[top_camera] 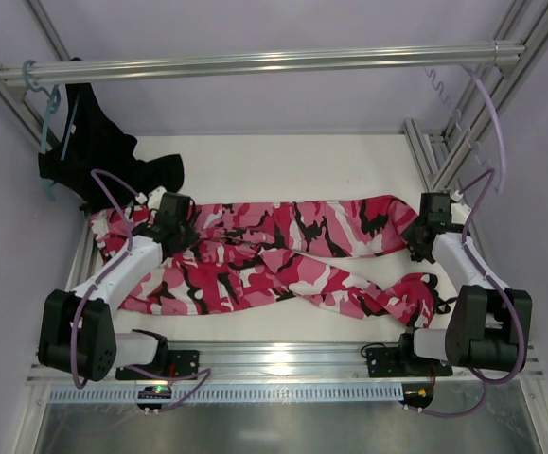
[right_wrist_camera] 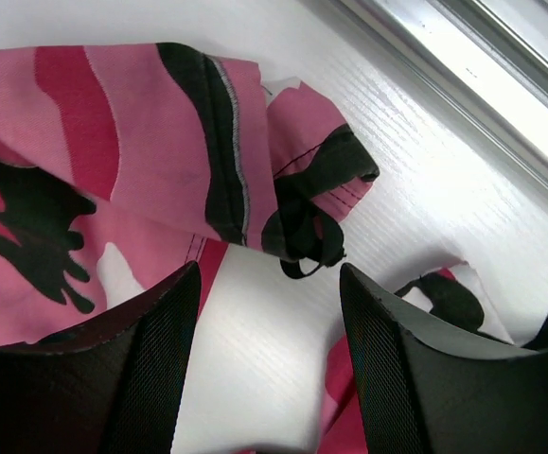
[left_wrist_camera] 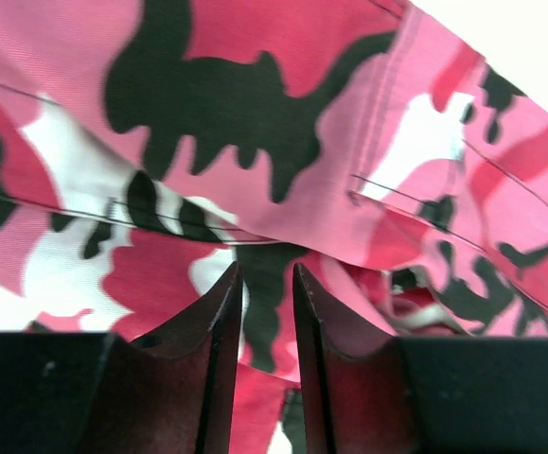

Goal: Place the trousers on the hanger
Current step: Fold the trousers

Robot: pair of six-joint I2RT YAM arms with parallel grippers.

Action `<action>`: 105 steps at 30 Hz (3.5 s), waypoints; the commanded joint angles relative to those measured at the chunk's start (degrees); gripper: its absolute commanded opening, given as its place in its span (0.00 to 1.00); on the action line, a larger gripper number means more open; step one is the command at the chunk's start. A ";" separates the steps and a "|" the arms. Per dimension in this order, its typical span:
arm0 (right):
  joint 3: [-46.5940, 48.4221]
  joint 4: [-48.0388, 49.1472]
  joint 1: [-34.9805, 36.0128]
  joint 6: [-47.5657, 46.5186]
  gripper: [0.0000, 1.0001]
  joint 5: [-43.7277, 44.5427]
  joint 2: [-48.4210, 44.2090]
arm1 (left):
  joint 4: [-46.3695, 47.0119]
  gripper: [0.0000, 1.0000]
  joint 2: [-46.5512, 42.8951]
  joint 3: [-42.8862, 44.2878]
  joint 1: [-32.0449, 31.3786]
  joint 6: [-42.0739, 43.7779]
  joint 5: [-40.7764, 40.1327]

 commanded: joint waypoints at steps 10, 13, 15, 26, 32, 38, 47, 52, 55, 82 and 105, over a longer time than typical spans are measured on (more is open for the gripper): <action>-2.92 17.33 -5.69 -4.98 0.49 -4.44 5.89 | 5.98 0.34 -1.81 2.48 -0.75 1.10 8.95; -1.87 17.87 -5.69 -4.80 0.31 -2.25 6.25 | 6.25 0.35 -1.55 2.74 -0.75 1.01 7.72; -0.99 17.25 -5.69 -5.59 0.22 -0.57 5.72 | 6.42 0.35 -1.03 3.00 -0.75 0.93 7.45; 5.34 21.38 -5.69 -13.67 0.04 4.61 7.11 | 7.21 0.35 2.49 4.50 -1.36 0.22 6.48; 10.44 21.81 -5.60 -17.54 0.04 8.40 11.08 | 6.69 0.35 4.16 5.90 -1.81 0.49 5.34; 13.42 24.37 -5.69 -19.39 0.12 7.68 14.94 | 6.08 0.35 4.86 6.43 -1.89 1.10 3.85; 20.80 8.93 -5.69 -12.03 0.41 11.30 16.44 | 2.03 0.37 2.76 9.42 -3.21 2.60 -2.40; 22.75 -13.65 -5.69 5.44 0.44 9.56 13.46 | -2.44 0.51 1.35 10.83 -4.62 1.20 -3.80; 18.55 -15.62 -5.69 8.46 0.44 3.07 9.24 | -4.82 0.56 -0.66 9.43 -4.71 -0.12 -4.41; 5.34 -7.10 -5.60 0.56 0.43 -12.78 1.41 | -20.21 0.71 -18.24 -12.81 33.35 -15.32 -4.58; 11.23 -33.79 -10.08 11.80 0.63 -9.00 -0.95 | -7.54 0.00 -12.88 -17.13 36.69 -14.81 -5.99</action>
